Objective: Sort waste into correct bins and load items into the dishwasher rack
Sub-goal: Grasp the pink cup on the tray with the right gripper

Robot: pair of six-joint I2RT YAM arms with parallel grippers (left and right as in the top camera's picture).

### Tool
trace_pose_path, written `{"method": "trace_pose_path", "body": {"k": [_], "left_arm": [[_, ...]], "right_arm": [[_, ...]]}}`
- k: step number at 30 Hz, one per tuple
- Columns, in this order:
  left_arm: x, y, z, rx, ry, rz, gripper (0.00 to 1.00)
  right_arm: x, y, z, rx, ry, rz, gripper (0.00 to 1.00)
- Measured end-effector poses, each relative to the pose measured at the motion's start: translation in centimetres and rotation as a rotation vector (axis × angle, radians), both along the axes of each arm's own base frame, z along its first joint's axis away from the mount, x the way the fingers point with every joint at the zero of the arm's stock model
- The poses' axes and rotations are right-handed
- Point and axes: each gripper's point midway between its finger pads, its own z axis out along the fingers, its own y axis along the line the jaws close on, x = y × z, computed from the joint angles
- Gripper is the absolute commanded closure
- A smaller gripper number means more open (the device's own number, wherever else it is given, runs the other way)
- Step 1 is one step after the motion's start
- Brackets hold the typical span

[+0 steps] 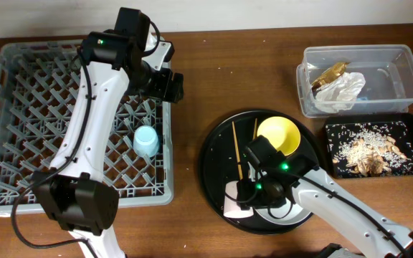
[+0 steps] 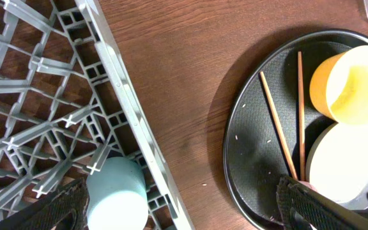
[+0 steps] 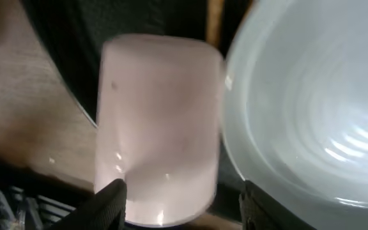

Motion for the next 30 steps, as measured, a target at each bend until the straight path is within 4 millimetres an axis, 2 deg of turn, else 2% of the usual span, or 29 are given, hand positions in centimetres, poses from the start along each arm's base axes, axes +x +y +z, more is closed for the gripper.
{"method": "trace_pose_path", "body": {"k": [3,6,7,10,12,17,21,23,26,29,30], "left_arm": [[0.0,0.0,0.0,0.0,0.0,0.0,0.06],[0.1,0.0,0.0,-0.001,-0.004,0.0,0.06],[0.2,0.0,0.1,-0.002,-0.009,0.0,0.05],[0.4,-0.1,0.1,-0.004,-0.018,0.0,0.06],[0.4,-0.1,0.1,-0.004,-0.019,0.0,0.06],[0.5,-0.1,0.1,-0.004,-0.02,0.0,0.05],[0.4,-0.1,0.1,-0.004,-0.019,0.0,0.06],[0.4,-0.1,0.1,-0.004,-0.019,0.0,0.05],[0.4,-0.1,0.1,-0.004,-0.019,0.0,0.05],[0.4,-0.1,0.1,-0.004,-0.019,0.0,0.06],[0.4,-0.1,0.1,-0.004,-0.019,0.0,0.05]], "right_arm": [[-0.4,-0.9,2.4,-0.021,-0.034,0.02,0.42],[-2.0,-2.3,4.1,-0.041,-0.044,0.028,0.41],[-2.2,-2.2,4.0,-0.047,-0.046,0.042,0.42],[-4.4,-2.1,1.8,-0.083,-0.007,0.115,0.41],[-4.6,-1.6,0.6,-0.075,-0.024,0.138,0.37],[-3.2,-0.9,-2.7,-0.072,-0.065,0.07,0.29],[-2.2,-2.6,-4.0,-0.159,-0.045,-0.06,0.3],[-1.3,-3.4,-3.8,-0.165,-0.045,-0.126,0.3],[3.2,-3.7,-1.3,-0.113,-0.133,-0.233,0.3],[6.0,-4.1,0.0,-0.076,-0.198,-0.291,0.3],[6.3,-4.2,0.2,-0.071,-0.207,-0.296,0.3]]}}
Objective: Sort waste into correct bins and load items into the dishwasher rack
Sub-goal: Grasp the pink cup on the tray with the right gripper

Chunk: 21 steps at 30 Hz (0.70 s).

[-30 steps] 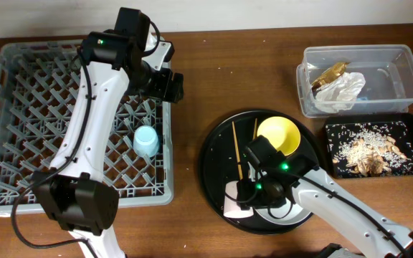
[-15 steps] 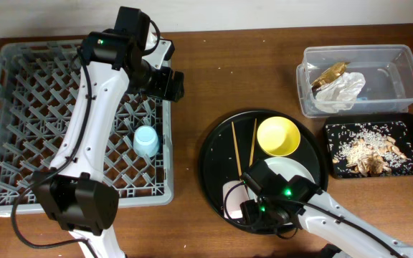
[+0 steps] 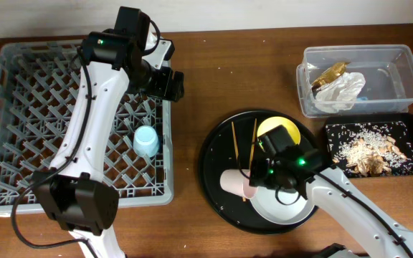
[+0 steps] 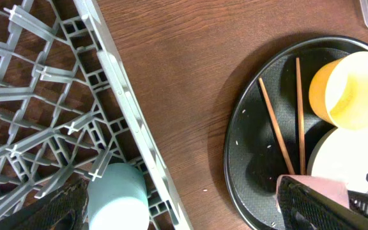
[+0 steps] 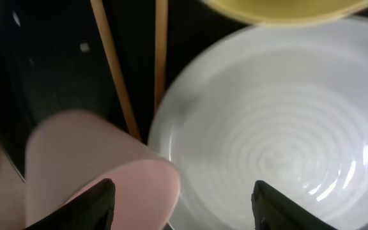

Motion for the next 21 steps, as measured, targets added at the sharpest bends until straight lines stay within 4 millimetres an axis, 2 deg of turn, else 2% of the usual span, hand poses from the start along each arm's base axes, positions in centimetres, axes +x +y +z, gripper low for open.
{"method": "trace_pose_path", "body": {"k": [4,8,9,12,15,18,19,21], "left_arm": [[0.1,0.0,0.0,-0.001,-0.003,0.0,0.05],[0.1,0.0,0.0,-0.001,-0.003,0.0,0.05],[0.1,0.0,0.0,-0.001,-0.003,0.0,0.05],[0.1,0.0,0.0,-0.001,-0.003,0.0,0.05],[0.1,0.0,0.1,-0.001,-0.006,0.0,0.05],[0.1,0.0,0.1,-0.001,-0.006,0.0,0.01],[0.1,0.0,0.0,-0.001,-0.006,0.0,0.01],[0.1,0.0,0.0,-0.001,-0.006,0.0,0.01]], "right_arm": [[1.6,1.6,1.2,0.073,-0.064,0.042,0.34],[2.9,3.5,4.6,0.14,-0.125,0.166,0.38],[2.9,3.8,4.9,0.145,-0.136,0.2,0.38],[2.5,4.0,4.6,0.123,-0.146,0.336,0.38],[4.7,5.2,3.9,0.109,-0.227,0.452,0.37],[5.2,6.2,2.2,0.134,-0.186,0.5,0.33],[5.4,6.4,2.4,0.141,-0.186,0.502,0.33],[7.7,7.5,5.4,0.168,-0.269,0.487,0.32]]}}
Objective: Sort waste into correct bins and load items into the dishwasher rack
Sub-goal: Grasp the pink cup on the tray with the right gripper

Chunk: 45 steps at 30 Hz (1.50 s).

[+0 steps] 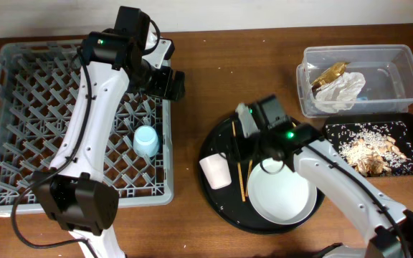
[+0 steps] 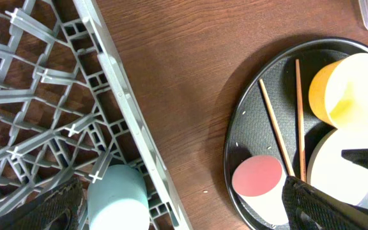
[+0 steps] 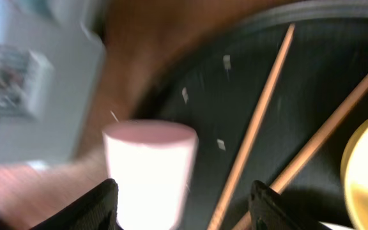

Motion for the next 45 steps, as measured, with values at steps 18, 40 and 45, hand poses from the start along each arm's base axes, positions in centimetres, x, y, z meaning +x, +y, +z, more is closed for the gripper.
{"method": "trace_pose_path", "body": {"k": [18,40,45], "left_arm": [[0.5,-0.1,0.2,-0.003,-0.026,-0.007,0.01],[0.6,-0.1,0.2,-0.004,-0.03,-0.007,0.01],[0.5,-0.1,0.2,-0.003,-0.024,-0.008,0.01]], "right_arm": [[-1.4,-0.3,-4.6,-0.037,0.427,-0.337,0.43],[-0.5,0.9,-6.8,-0.188,0.173,0.21,0.24],[-0.5,1.1,-7.6,-0.203,0.176,0.226,0.25]]}}
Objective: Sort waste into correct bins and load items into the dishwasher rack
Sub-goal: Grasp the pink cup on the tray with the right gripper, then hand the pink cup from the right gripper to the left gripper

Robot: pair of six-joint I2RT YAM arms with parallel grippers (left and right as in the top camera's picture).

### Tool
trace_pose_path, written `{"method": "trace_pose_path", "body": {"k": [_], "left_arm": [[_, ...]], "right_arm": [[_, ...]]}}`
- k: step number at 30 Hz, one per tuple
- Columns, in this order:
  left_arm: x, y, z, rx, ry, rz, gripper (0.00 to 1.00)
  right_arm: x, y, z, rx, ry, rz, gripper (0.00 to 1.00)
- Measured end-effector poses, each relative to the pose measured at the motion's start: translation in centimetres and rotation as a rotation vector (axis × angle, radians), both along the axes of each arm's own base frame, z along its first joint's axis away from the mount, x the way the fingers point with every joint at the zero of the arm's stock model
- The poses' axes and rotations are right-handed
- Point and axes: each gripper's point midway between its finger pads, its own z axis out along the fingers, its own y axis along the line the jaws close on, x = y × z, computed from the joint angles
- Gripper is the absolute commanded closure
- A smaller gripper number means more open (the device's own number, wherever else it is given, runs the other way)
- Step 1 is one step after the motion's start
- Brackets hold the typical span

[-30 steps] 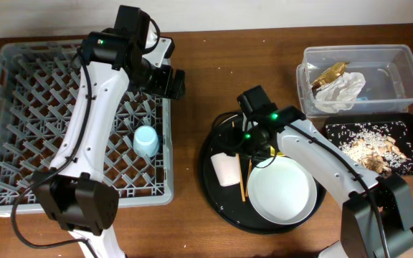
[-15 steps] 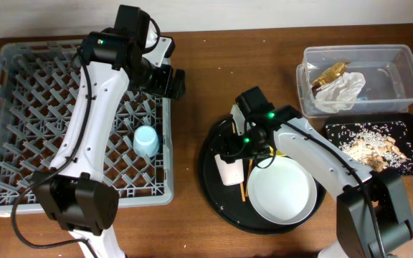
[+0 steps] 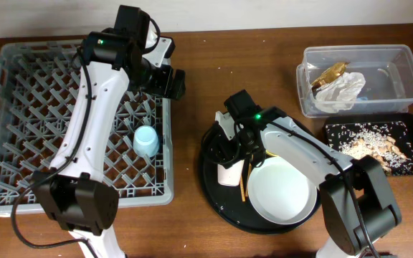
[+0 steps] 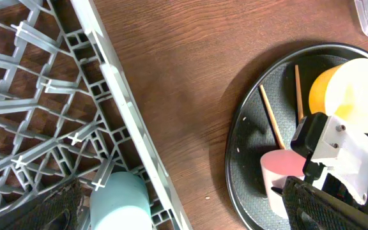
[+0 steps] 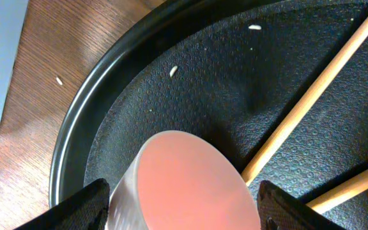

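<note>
A pink cup point(image 5: 187, 182) stands base-up at the left of the round black tray point(image 3: 214, 188); it also shows as the cup point(image 4: 280, 172) in the left wrist view. My right gripper point(image 5: 184, 214) is open and low over it, one finger on each side; whether they touch is unclear. In the overhead view the right gripper point(image 3: 228, 153) hides part of the cup point(image 3: 228, 174). A white plate point(image 3: 283, 191), two chopsticks point(image 5: 312, 83) and a yellow bowl point(image 4: 344, 89) share the tray. My left gripper point(image 3: 166, 84) hangs open and empty over the right edge of the grey rack point(image 3: 20, 107).
A light blue cup point(image 3: 146, 140) lies in the rack near its right wall. At the far right stand a clear bin point(image 3: 400, 75) with crumpled waste and a black tray point(image 3: 407, 125) of food scraps. Bare wooden table lies between rack and round tray.
My right gripper was at the back of the tray, away from the standing pink cup; now it sits down over the cup with a finger on each side. The left arm has not moved.
The pink cup first lay on its side at the tray's front left, under my open right gripper. Then it lay further left with the gripper over the plate. Then it stood base-up with the gripper behind it. Now the open fingers straddle it.
</note>
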Motion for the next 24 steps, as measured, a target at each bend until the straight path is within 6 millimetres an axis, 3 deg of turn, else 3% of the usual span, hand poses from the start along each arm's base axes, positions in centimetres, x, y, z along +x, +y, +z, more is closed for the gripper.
{"method": "trace_pose_path", "body": {"k": [2,5,6,9,11,14,18,21,23,24], "left_arm": [[0.0,0.0,0.0,0.0,0.0,0.0,0.01],[0.0,0.0,0.0,0.0,0.0,0.0,0.01],[0.0,0.0,0.0,0.0,0.0,0.0,0.01],[0.0,0.0,0.0,0.0,0.0,0.0,0.01],[0.0,0.0,0.0,0.0,0.001,0.0,0.01],[0.0,0.0,0.0,0.0,0.0,0.0,0.01],[-0.1,0.0,0.0,-0.003,0.005,-0.001,0.01],[-0.8,-1.7,0.5,-0.111,0.033,-0.047,0.01],[-1.7,-4.1,2.2,-0.307,0.042,-0.159,0.01],[-2.2,-5.3,3.7,-0.438,0.038,-0.228,0.01]], "right_arm": [[-1.2,-0.6,-0.2,-0.026,0.049,0.006,0.25],[-2.7,-1.3,-0.3,-0.051,0.113,0.009,0.43],[-3.2,-1.4,-0.3,-0.058,0.135,0.01,0.64],[-4.0,-1.6,0.1,-0.065,0.177,0.011,0.9],[-3.5,-1.4,1.1,-0.062,0.172,0.01,0.96],[-2.8,-1.0,2.8,-0.056,0.16,0.011,0.96],[-0.4,0.7,7.9,0.08,0.128,-0.007,0.96],[5.0,-0.6,13.8,0.425,0.035,-0.109,0.96],[8.7,-2.3,18.8,0.71,-0.093,-0.1,0.96],[9.4,-2.5,21.1,0.834,-0.141,-0.05,0.96]]}}
